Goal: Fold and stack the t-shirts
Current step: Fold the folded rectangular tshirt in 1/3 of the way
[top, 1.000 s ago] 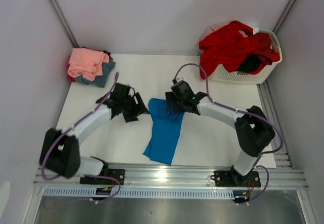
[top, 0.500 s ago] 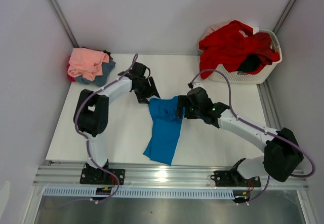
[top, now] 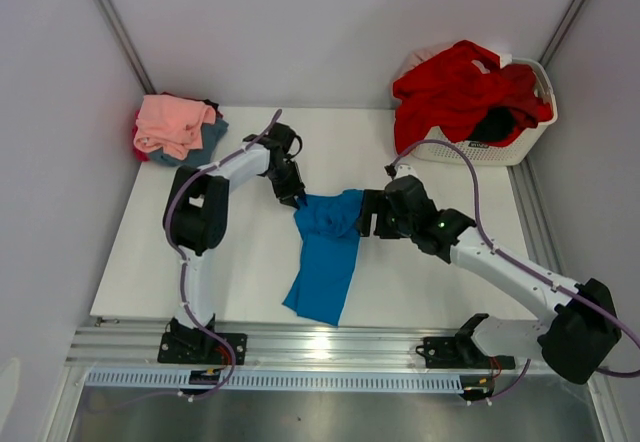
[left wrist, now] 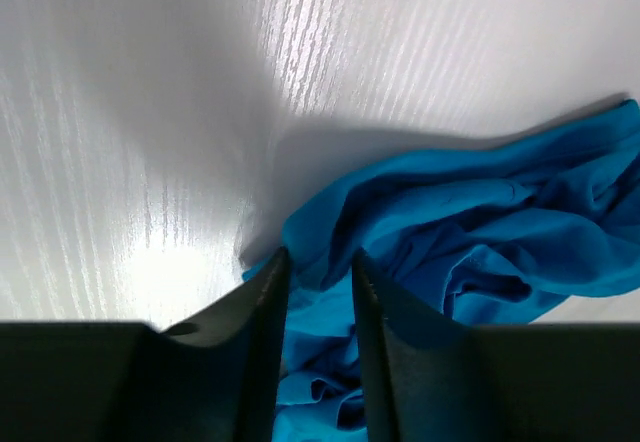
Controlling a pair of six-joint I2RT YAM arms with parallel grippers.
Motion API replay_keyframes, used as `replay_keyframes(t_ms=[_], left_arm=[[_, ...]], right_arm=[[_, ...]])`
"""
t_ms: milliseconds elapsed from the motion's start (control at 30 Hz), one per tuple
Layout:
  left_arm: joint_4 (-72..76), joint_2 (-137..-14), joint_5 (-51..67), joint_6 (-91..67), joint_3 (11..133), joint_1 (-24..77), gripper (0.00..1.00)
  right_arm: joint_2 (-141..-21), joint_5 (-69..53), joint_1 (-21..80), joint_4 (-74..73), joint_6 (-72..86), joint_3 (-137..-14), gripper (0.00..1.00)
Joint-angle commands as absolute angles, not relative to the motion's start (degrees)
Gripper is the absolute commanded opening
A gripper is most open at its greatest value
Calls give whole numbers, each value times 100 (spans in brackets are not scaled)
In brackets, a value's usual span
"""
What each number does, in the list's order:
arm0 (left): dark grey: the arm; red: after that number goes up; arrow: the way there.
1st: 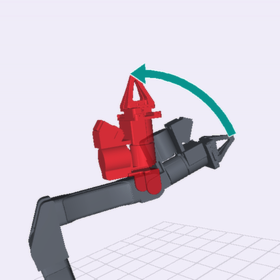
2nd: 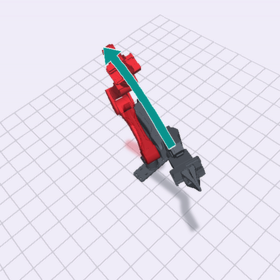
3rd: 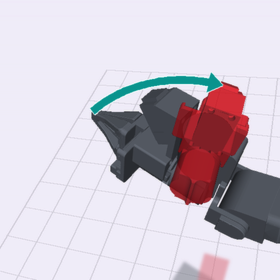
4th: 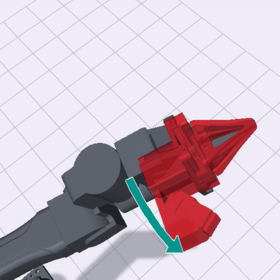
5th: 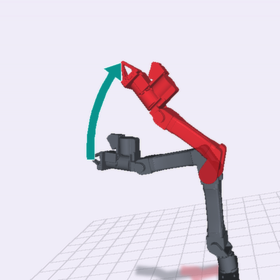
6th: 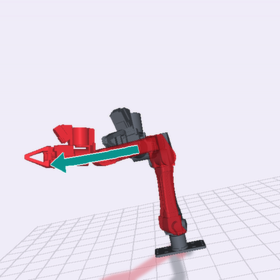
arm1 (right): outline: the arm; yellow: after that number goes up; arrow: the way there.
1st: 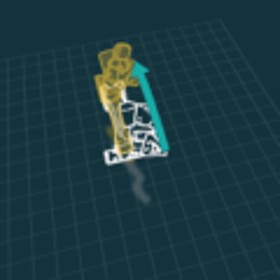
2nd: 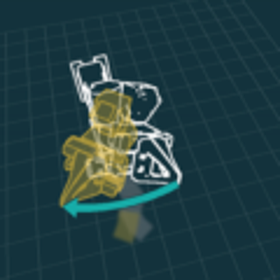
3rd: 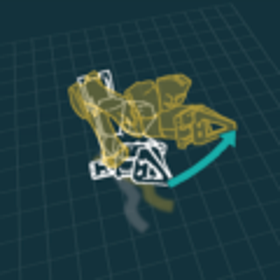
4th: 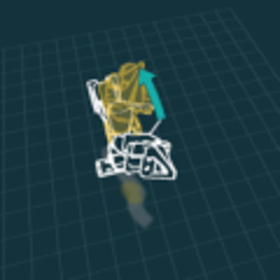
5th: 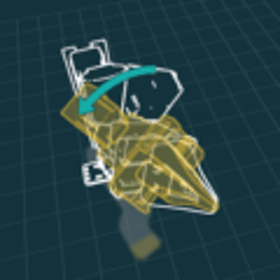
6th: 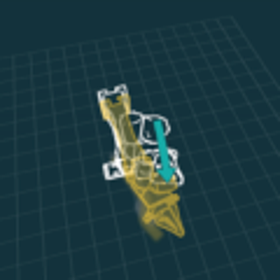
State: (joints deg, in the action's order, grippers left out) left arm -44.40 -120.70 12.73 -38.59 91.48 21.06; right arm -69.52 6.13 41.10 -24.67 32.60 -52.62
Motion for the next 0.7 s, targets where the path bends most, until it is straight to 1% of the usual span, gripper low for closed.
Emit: replay_keyframes(t_ms=[0, 33, 67, 133, 167, 267, 367, 400, 533, 567, 633, 667], left_arm=[[-4588, -12138, 1450, -3700, 9387, 2048, 31], [-4588, -12164, 1485, -3700, 9387, 2057, 27], [-4579, -12164, 1503, -3691, 9387, 2048, 20], [-4570, -12138, 1503, -3665, 9378, 2057, 10], [-4562, -12112, 1486, -3648, 9317, 2048, 1], [-4526, -11901, 1319, -3639, 9158, 2048, 1], [-4474, -11550, 1082, -3639, 8939, 2048, 1], [-4448, -11436, 1020, -3647, 8799, 2022, 1], [-4308, -10751, 713, -3823, 8263, 1829, 1], [-4254, -10384, 634, -3910, 7870, 1785, 1], [-4166, -10039, 414, -3990, 7639, 1592, 1], [-4140, -9733, 396, -4069, 7316, 1478, 1]], right_arm=[[-6969, 800, 4087, -2496, 3270, -5238, 81], [-7092, 835, 4070, -2496, 3278, -5247, 81], [-7171, 835, 4069, -2496, 3278, -5247, 81], [-7355, 870, 4043, -2452, 3305, -5247, 81], [-7583, 844, 3965, -2443, 3331, -5273, 81], [-8057, 747, 3780, -2365, 3331, -5335, 80], [-8497, 529, 3543, -2172, 3331, -5422, 76], [-8577, 493, 3490, -2127, 3331, -5432, 73], [-8876, 334, 3340, -1960, 3252, -5572, 68], [-8920, 308, 3314, -1943, 3200, -5616, 67], [-9070, 255, 3252, -1925, 3156, -5730, 66], [-9131, 246, 3226, -1890, 3112, -5774, 66]])
